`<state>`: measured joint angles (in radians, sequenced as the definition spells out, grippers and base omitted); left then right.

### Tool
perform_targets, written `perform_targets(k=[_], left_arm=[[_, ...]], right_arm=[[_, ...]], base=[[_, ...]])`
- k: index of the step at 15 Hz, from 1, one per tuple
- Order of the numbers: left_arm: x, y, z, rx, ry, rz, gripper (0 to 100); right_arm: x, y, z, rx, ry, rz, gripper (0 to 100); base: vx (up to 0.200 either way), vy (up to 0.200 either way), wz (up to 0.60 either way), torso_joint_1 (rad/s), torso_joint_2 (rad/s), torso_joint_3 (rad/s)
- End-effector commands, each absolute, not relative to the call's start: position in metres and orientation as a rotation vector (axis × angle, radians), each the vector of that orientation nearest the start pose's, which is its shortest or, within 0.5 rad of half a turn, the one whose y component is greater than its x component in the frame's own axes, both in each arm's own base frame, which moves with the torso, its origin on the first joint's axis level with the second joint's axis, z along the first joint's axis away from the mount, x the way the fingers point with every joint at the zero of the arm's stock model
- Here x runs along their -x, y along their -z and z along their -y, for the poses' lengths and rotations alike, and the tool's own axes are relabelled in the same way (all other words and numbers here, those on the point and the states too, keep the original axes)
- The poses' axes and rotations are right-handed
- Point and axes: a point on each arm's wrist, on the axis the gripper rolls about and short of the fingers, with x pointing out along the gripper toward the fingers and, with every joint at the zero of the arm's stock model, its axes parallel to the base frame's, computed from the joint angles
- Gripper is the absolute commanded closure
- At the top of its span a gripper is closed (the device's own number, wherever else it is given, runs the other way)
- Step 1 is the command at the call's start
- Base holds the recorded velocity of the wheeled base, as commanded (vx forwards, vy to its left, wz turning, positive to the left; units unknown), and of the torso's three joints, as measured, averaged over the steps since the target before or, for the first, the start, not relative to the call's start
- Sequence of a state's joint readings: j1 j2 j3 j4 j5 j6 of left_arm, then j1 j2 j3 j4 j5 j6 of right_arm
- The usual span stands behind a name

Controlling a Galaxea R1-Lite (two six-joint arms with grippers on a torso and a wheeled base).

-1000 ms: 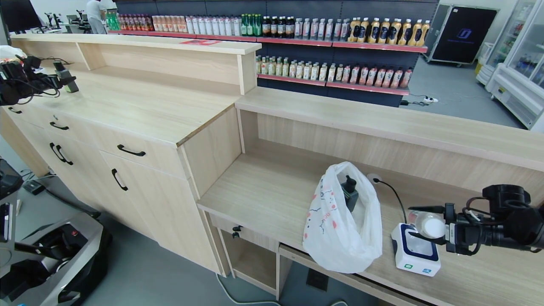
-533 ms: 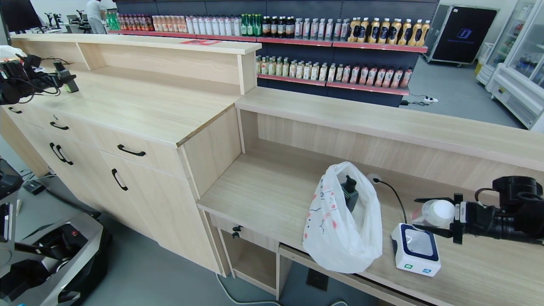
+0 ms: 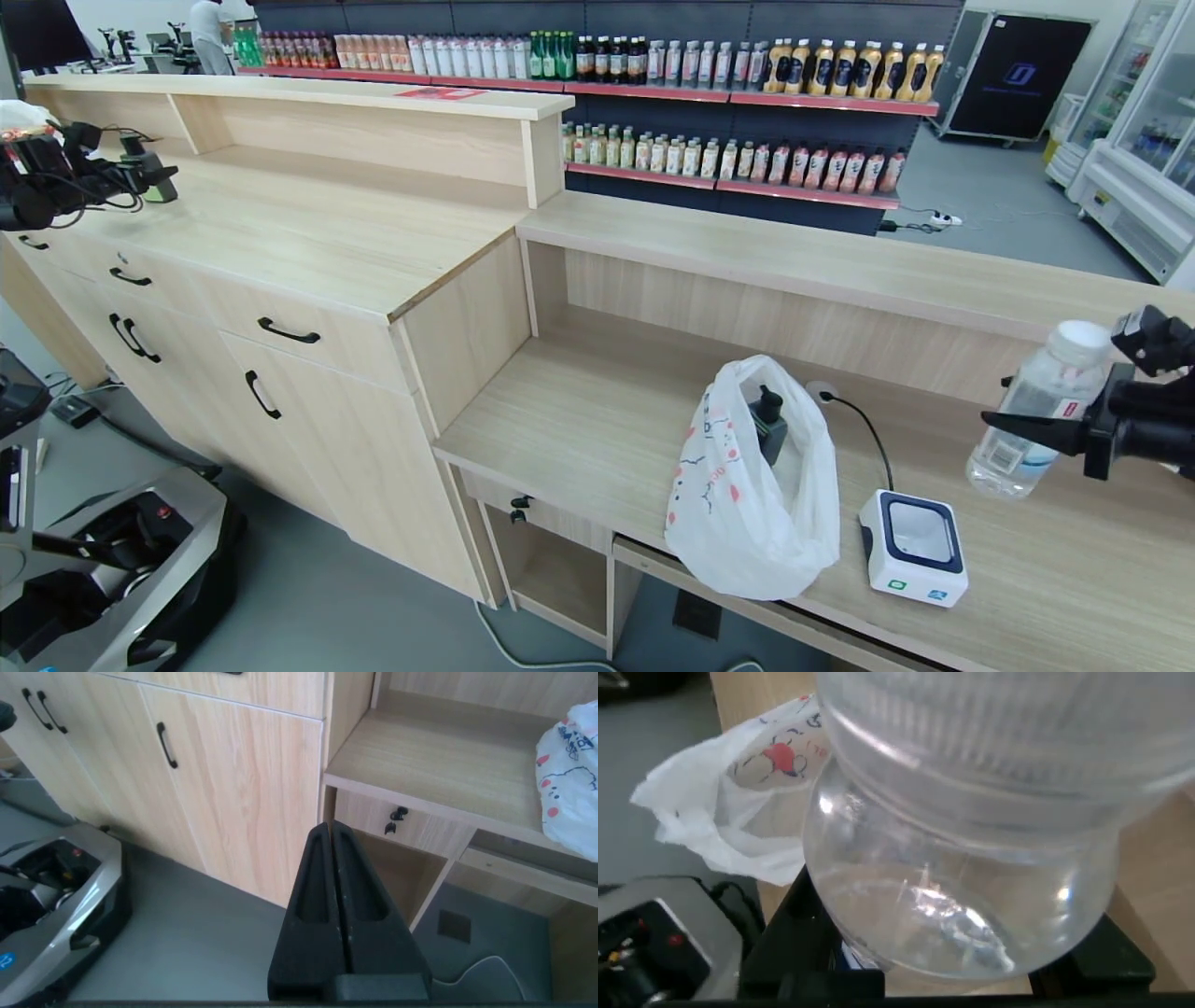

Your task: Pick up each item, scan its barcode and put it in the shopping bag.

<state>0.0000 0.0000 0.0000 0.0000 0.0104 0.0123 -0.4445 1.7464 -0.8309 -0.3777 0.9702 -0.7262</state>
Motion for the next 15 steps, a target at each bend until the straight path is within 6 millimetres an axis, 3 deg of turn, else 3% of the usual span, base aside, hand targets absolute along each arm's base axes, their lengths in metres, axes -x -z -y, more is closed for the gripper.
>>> perform_targets(k=[1,3,7,10,15], left_arm=[[0.023,-0.075,0.0,-0.012,-0.011,0.0,100],[0.023,-0.075,0.0,-0.012,-0.011,0.0,100],[0.023,-0.075,0.0,-0.012,-0.011,0.0,100],[0.023,-0.075,0.0,-0.012,-0.011,0.0,100],[0.023,-0.075,0.0,-0.012,-0.011,0.0,100]], right_arm=[[-0.261,-0.189,0.105,0.281,-0.463,-0.224,100],[-0.263,-0.193,0.1,0.174,-0.344,-0.28,100],[-0.274,-0.183,0.077,0.024,-0.149,-0.381,100],[-0.287,-0.173,0.052,0.081,0.008,-0.422,100],[-0.293,-0.17,0.02,0.146,0.027,-0.293,100]], base=[[0.0,0.0,0.0,0.0,0.0,0.0],[0.0,0.0,0.0,0.0,0.0,0.0],[0.0,0.0,0.0,0.0,0.0,0.0],[0.0,0.0,0.0,0.0,0.0,0.0],[0.0,0.0,0.0,0.0,0.0,0.0]])
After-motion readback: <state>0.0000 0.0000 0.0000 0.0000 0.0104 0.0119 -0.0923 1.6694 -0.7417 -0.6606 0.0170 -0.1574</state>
